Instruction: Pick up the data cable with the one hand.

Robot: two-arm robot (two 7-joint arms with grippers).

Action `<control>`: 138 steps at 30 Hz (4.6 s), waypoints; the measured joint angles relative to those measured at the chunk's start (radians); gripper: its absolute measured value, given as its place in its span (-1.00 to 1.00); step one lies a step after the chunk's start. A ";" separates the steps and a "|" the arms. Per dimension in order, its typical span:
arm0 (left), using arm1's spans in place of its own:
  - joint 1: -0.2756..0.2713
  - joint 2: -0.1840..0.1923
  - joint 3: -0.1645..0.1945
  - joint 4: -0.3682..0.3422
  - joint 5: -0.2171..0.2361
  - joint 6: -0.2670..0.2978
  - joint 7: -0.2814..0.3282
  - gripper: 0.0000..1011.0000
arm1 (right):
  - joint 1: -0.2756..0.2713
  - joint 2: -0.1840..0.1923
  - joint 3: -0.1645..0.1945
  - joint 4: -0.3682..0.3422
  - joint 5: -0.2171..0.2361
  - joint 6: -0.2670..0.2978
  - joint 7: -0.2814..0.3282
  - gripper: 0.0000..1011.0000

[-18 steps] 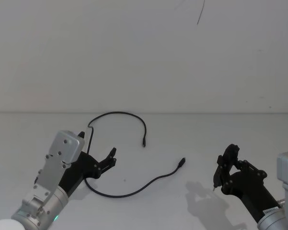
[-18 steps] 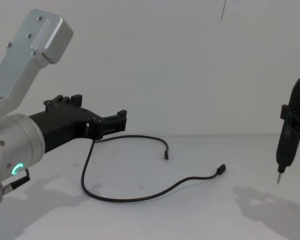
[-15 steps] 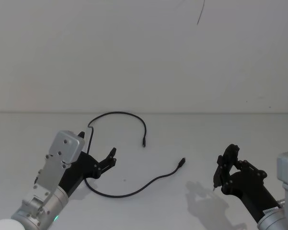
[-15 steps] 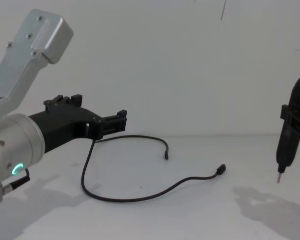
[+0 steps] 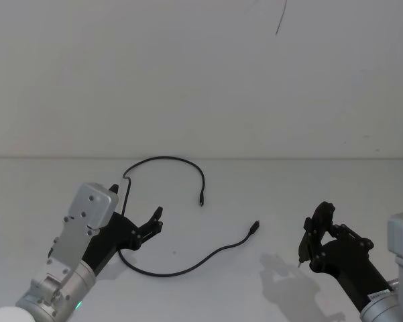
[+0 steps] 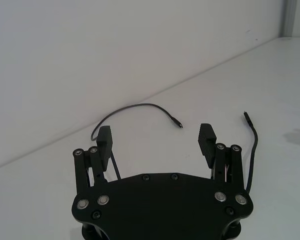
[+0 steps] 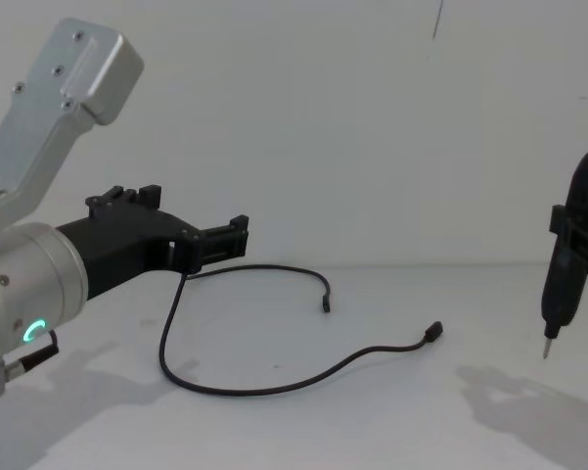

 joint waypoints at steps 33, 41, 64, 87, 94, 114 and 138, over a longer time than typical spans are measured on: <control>0.000 0.000 0.000 0.000 0.000 0.000 0.000 0.98 | 0.000 0.000 0.000 0.000 0.000 0.000 0.000 -0.48; 0.000 0.000 -0.001 0.000 -0.001 0.001 -0.003 0.98 | 0.000 0.000 0.000 0.000 0.000 0.000 0.000 -0.48; -0.110 0.052 -0.018 0.047 -0.159 0.119 -0.293 0.98 | 0.000 0.000 0.000 0.000 0.000 0.000 0.000 -0.48; -0.299 0.089 0.038 0.191 -0.272 0.314 -0.557 0.98 | 0.000 0.000 0.000 0.000 0.000 0.000 0.000 -0.48; -0.368 0.091 0.081 0.259 -0.272 0.339 -0.628 0.98 | 0.000 0.000 0.000 0.000 0.000 0.000 0.000 -0.48; -0.539 0.044 0.220 0.468 -0.195 0.252 -0.790 0.98 | 0.000 0.000 0.000 0.000 0.000 0.000 0.000 -0.48; -0.520 0.000 0.216 0.473 -0.214 0.264 -0.682 0.98 | 0.000 0.000 0.000 0.000 0.000 0.000 0.000 -0.48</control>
